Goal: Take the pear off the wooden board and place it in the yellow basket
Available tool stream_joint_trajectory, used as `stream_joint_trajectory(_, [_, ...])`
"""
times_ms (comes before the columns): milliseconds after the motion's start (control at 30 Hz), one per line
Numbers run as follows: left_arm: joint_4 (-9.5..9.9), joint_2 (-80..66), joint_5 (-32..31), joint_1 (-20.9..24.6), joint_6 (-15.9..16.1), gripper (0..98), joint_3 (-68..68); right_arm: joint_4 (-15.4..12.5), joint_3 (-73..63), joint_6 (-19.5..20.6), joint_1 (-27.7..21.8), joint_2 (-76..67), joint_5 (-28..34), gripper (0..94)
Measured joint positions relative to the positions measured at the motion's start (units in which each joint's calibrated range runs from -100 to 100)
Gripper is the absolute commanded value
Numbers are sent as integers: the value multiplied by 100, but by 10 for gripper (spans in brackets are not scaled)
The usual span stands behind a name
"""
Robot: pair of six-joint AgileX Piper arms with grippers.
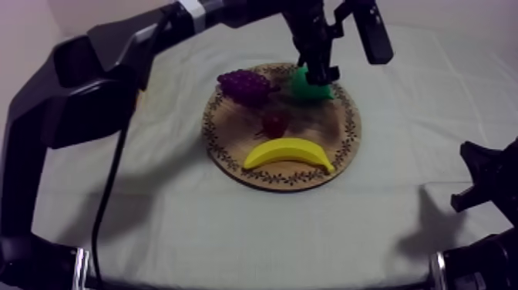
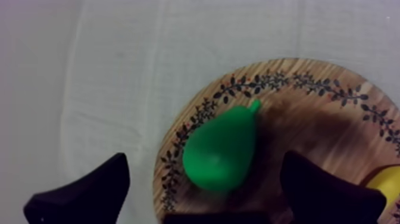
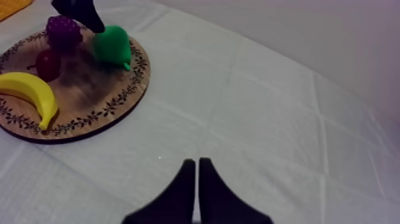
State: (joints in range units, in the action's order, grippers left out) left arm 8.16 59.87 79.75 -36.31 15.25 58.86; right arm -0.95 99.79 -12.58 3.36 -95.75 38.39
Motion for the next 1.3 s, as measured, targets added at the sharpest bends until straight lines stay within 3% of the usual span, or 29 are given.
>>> stream_joint_trajectory(467, [-85,1147,239,144,157,952,977,0,0,0,0,0,0,3])
stream_joint_trajectory(667, [-136,1290,270,165,275,679,1045,0,0,0,0,0,0,3])
stream_joint_trajectory(933, [-175,1396,355,144,303,494,1101,0,0,0,0,0,0,3])
stream_joint_trajectory(1067, [-227,1442,508,169,265,456,1232,0,0,-6,0,0,0,3])
stream_joint_trajectory(1300, [-294,1050,726,234,167,489,972,0,0,2,0,0,0,3])
